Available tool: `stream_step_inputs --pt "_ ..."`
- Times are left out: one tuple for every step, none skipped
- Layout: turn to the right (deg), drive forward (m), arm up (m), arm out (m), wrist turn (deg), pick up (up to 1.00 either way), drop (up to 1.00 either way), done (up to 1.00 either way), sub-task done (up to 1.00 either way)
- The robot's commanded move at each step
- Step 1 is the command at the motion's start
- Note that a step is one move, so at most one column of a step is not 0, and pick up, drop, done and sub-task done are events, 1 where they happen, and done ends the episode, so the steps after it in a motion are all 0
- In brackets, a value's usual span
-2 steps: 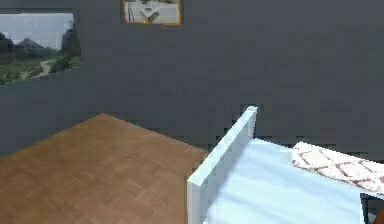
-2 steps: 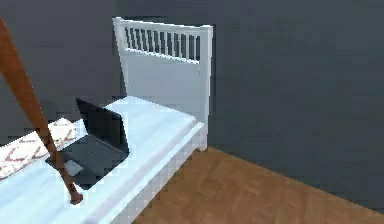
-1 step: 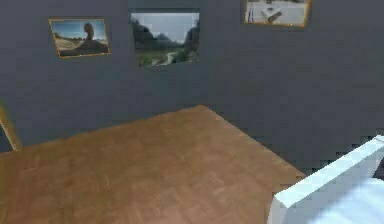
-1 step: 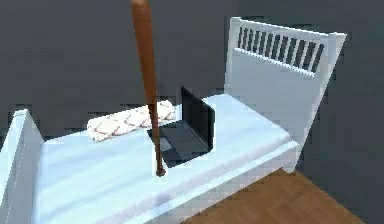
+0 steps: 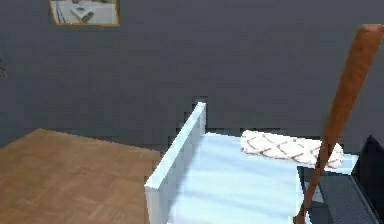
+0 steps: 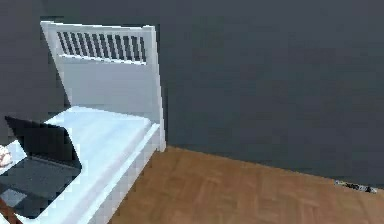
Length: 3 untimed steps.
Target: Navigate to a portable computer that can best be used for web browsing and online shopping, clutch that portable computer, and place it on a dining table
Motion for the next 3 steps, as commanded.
stream_step_inputs --pt "27.0 0.00 0.00 0.00 0.0 0.00 0.00 0.00 0.00" --pt "0.0 0.45 0.00 0.00 0.0 0.00 0.00 0.00 0.00" --pt "-45.0 0.00 0.00 0.00 0.0 0.00 0.00 0.00 0.00"
